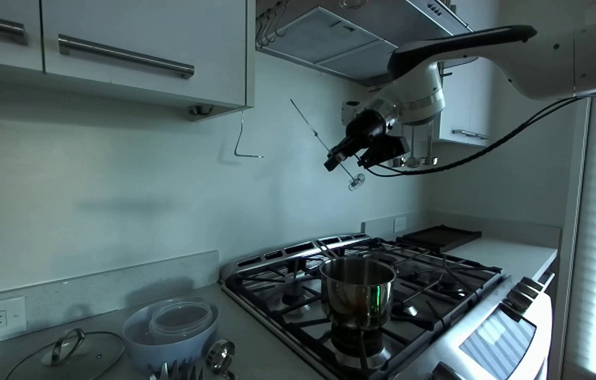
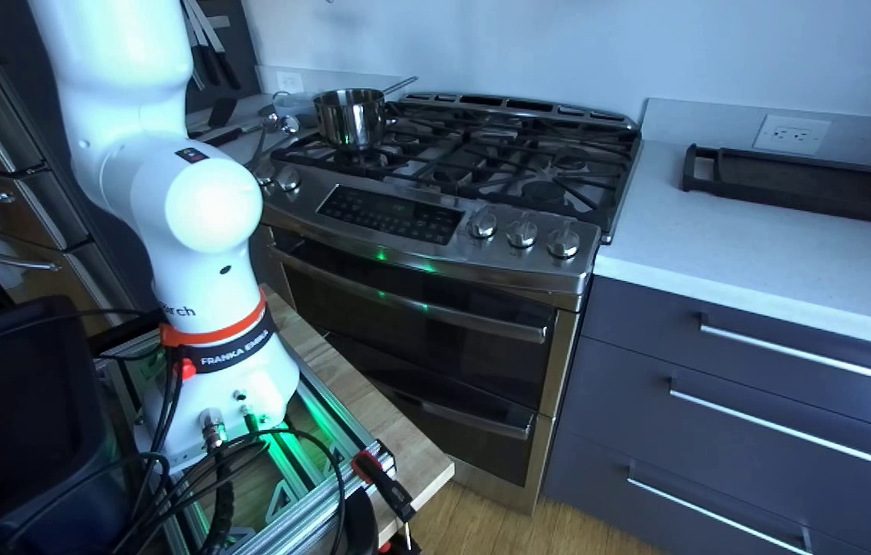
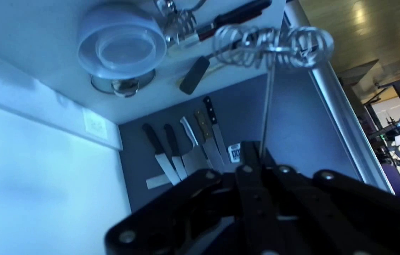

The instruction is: Pick up the swinging frother and put it on the silver pot

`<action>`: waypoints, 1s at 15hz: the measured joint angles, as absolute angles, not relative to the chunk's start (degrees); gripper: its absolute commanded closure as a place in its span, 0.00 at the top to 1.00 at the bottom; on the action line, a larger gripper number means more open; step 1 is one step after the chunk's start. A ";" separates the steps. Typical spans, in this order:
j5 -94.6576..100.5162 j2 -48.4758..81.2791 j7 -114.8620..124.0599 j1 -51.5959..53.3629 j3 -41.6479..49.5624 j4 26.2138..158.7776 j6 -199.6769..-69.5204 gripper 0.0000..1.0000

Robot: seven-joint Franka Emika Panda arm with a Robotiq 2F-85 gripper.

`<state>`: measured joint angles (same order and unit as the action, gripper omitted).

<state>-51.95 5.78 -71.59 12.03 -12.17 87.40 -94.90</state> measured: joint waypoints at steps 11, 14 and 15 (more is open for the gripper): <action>-34.91 5.04 -63.00 12.70 -12.90 88.79 -88.53 0.03; -34.77 5.03 -63.00 12.72 -12.98 88.80 -88.82 0.03; -34.76 5.03 -62.99 12.72 -12.98 88.80 -88.83 0.01</action>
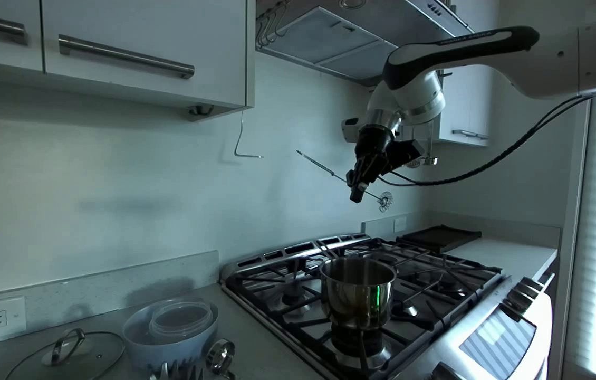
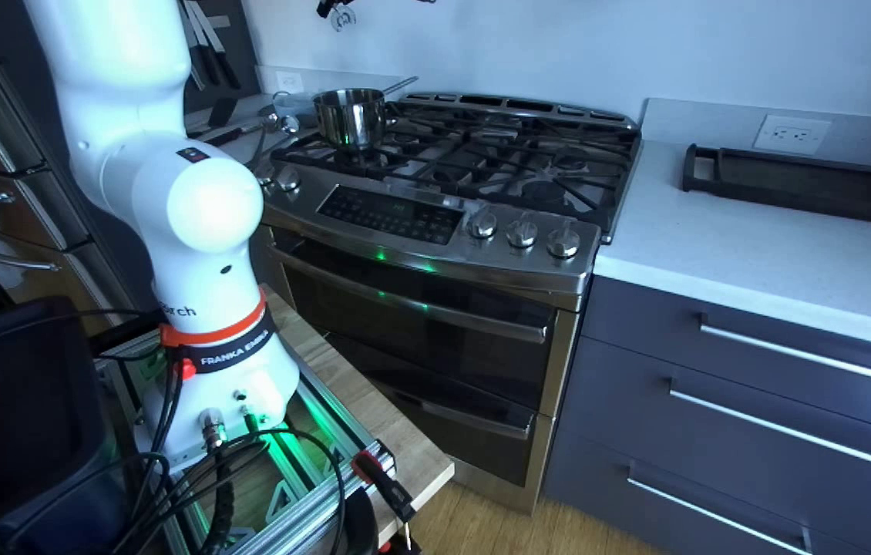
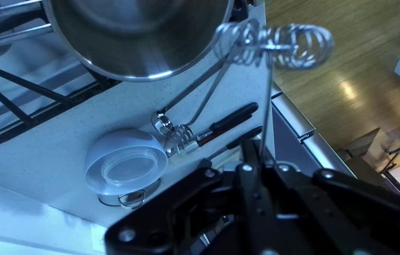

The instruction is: Pick up the swinging frother and put it on the silver pot

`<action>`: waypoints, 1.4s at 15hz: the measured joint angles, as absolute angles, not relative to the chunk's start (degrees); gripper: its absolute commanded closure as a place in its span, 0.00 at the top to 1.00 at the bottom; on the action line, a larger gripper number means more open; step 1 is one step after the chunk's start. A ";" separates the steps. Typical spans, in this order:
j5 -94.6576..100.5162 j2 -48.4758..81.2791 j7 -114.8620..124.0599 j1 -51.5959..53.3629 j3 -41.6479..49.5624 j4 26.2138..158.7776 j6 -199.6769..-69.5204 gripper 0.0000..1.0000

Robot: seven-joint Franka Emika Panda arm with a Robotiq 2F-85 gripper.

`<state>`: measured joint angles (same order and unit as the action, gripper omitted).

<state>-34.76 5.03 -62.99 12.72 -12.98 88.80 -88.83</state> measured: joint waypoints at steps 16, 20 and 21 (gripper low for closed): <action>-22.76 11.53 -59.40 15.17 -15.50 88.71 -88.44 0.01; -18.24 12.20 -57.65 15.90 -15.91 88.79 -90.18 0.01; -17.45 12.42 -57.21 15.97 -16.03 88.81 -90.28 0.01</action>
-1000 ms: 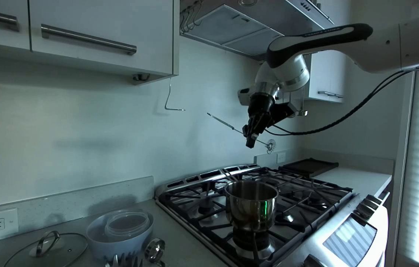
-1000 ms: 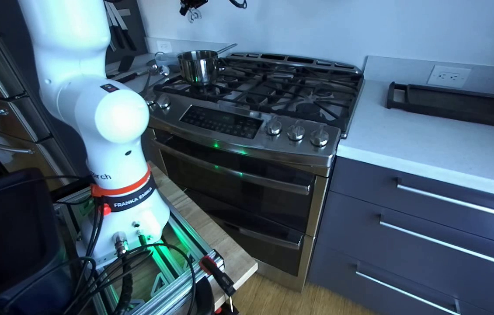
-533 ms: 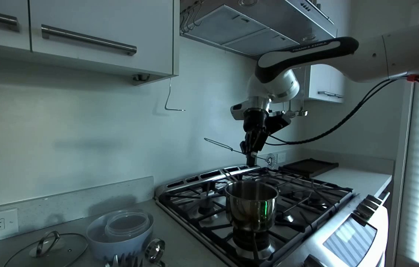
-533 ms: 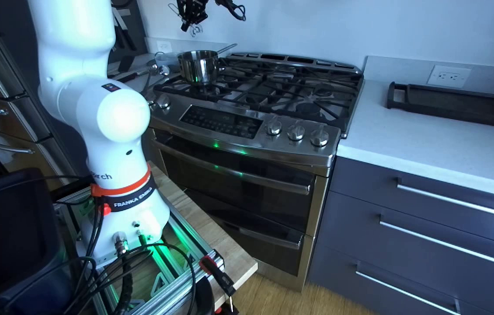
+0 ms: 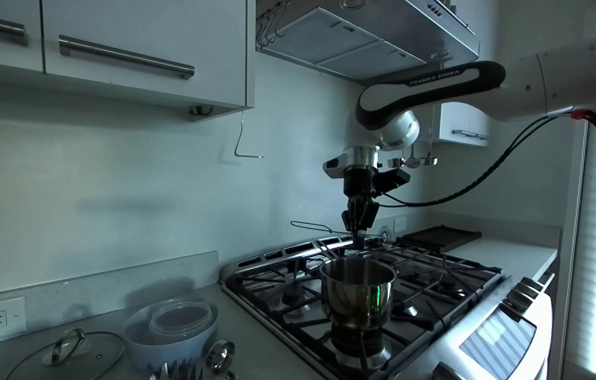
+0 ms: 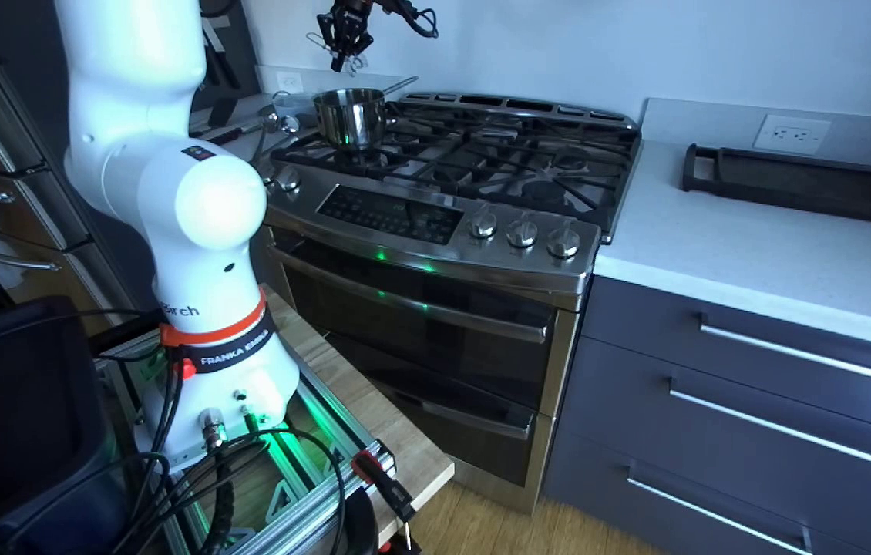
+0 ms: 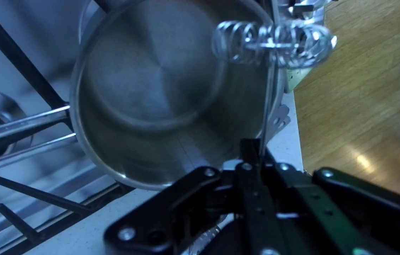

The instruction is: Pick up the swinging frother and put it on the silver pot

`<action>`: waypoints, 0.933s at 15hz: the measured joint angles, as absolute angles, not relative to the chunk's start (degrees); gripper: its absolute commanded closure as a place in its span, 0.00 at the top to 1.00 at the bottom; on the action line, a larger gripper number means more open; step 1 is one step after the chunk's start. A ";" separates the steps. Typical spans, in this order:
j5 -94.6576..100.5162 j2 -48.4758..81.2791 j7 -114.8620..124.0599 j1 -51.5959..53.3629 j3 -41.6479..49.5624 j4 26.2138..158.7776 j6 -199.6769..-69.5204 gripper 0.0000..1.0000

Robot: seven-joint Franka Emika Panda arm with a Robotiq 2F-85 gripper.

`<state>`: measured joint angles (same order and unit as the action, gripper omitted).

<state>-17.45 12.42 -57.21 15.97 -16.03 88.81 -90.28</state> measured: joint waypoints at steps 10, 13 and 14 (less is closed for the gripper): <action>-12.37 16.95 -55.85 16.44 -16.50 88.83 -92.06 0.01; -10.64 18.01 -54.34 17.15 -16.70 88.83 -93.25 0.01; -10.14 18.22 -53.69 17.36 -16.76 88.84 -93.32 0.01</action>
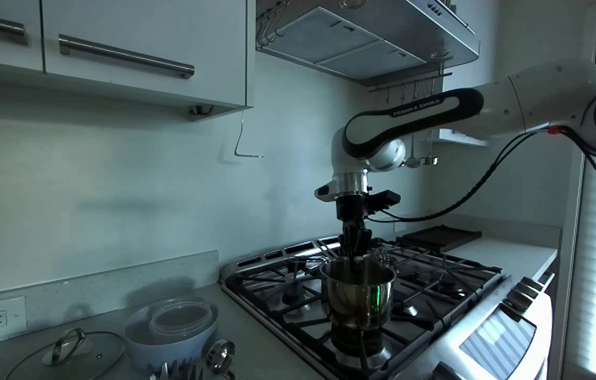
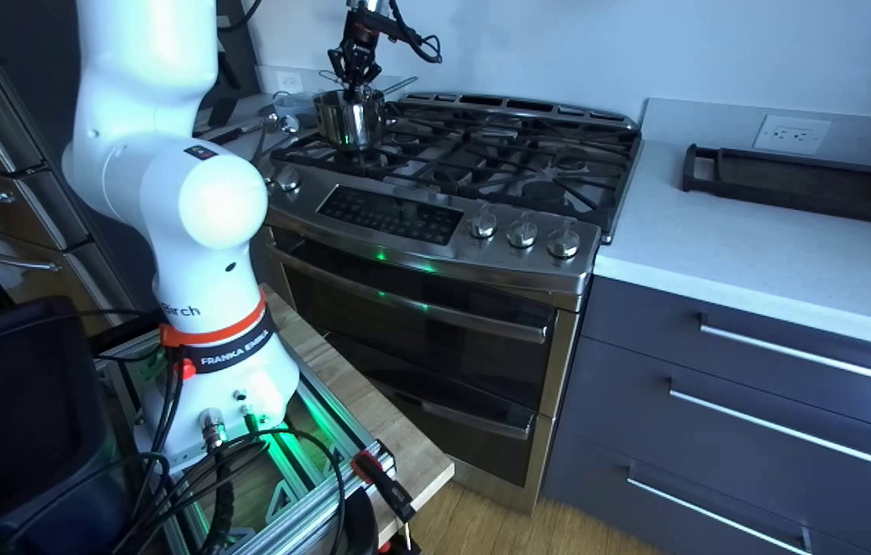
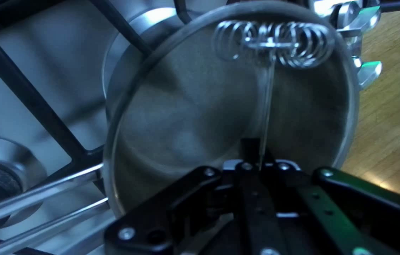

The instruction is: Pick up the swinging frother and put it on the silver pot

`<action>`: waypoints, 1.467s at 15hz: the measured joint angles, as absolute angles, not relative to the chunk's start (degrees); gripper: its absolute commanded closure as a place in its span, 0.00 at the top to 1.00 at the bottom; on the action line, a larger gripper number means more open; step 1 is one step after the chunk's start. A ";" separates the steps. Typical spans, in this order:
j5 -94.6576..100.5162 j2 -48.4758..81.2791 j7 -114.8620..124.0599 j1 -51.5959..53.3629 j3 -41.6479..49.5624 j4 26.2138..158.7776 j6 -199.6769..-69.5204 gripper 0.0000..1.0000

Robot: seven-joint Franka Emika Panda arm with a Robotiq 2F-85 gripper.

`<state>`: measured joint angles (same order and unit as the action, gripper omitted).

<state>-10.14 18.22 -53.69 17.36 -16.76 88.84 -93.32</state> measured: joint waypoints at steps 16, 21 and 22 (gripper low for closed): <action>-7.36 17.13 -48.01 17.91 -17.26 90.38 -93.19 0.01; -7.36 15.15 -47.15 17.65 -17.27 93.30 -93.19 0.01; -7.36 14.60 -46.97 17.52 -17.26 93.85 -93.19 0.01</action>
<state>-7.36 14.60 -46.97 17.52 -17.26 93.85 -93.19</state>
